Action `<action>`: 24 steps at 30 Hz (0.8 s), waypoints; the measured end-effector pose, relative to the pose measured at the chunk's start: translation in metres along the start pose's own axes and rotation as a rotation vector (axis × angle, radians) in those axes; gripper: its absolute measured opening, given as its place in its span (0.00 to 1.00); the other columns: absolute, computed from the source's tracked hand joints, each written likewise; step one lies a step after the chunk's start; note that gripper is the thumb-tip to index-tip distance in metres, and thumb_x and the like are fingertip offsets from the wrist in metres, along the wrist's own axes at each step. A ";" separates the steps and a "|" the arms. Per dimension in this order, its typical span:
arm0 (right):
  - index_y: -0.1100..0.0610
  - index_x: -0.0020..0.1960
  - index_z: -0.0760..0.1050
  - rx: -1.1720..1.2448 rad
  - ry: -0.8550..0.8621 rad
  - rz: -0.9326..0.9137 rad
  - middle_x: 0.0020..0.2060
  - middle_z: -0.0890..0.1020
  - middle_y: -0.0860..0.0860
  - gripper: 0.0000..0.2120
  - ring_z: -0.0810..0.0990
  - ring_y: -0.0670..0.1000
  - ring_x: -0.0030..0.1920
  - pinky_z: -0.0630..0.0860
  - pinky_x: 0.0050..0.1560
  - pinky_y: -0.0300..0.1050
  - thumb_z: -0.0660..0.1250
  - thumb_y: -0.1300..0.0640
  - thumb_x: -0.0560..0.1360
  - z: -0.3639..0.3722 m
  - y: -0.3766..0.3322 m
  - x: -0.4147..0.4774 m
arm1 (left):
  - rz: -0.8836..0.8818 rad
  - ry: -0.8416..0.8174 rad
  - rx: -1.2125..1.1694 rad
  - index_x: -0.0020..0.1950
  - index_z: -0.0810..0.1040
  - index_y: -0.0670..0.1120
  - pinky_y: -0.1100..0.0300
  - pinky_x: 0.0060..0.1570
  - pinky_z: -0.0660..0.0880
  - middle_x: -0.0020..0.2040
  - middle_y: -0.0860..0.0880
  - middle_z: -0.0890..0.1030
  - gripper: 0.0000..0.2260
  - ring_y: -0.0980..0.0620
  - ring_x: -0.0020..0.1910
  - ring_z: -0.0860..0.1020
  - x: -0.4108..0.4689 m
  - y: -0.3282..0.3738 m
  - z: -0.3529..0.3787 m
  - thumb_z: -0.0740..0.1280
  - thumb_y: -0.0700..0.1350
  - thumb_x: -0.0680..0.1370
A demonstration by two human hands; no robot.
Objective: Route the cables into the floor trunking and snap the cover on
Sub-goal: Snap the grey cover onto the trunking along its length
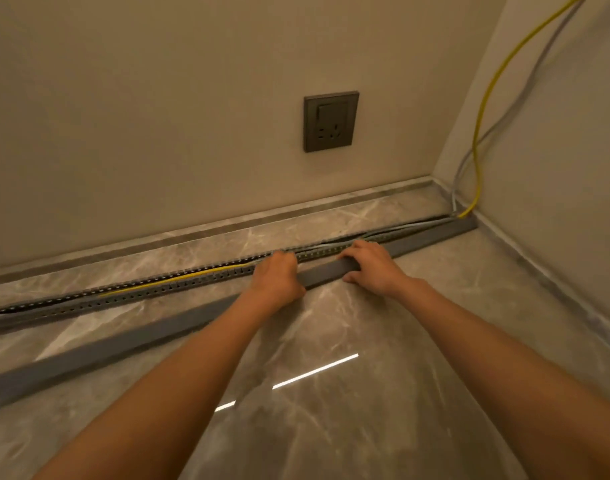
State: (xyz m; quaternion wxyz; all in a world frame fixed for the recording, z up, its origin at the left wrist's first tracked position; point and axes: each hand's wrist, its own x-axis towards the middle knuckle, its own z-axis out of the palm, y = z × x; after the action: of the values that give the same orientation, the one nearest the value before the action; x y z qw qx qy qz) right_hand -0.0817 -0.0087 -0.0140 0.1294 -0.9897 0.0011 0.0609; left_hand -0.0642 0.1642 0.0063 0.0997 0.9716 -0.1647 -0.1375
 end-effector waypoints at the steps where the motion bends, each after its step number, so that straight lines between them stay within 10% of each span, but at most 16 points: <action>1: 0.57 0.65 0.71 -0.024 -0.003 0.003 0.63 0.72 0.56 0.21 0.69 0.57 0.66 0.62 0.69 0.49 0.68 0.54 0.73 -0.006 0.016 0.005 | -0.043 0.010 0.003 0.63 0.69 0.40 0.49 0.62 0.70 0.64 0.40 0.71 0.20 0.40 0.64 0.72 0.005 0.007 -0.001 0.69 0.43 0.74; 24: 0.61 0.56 0.76 -0.062 0.128 0.012 0.57 0.79 0.59 0.13 0.75 0.58 0.60 0.68 0.61 0.48 0.68 0.59 0.73 -0.062 0.193 0.035 | -0.029 -0.036 0.246 0.64 0.71 0.40 0.51 0.60 0.72 0.63 0.40 0.74 0.15 0.41 0.62 0.74 0.094 0.145 -0.009 0.62 0.41 0.79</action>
State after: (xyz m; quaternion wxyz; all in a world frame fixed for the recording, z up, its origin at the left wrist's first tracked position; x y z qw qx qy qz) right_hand -0.0433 -0.2112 -0.0081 0.0979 -0.9951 0.0132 -0.0016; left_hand -0.0187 -0.0014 0.0269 -0.0253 0.9762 -0.1679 -0.1352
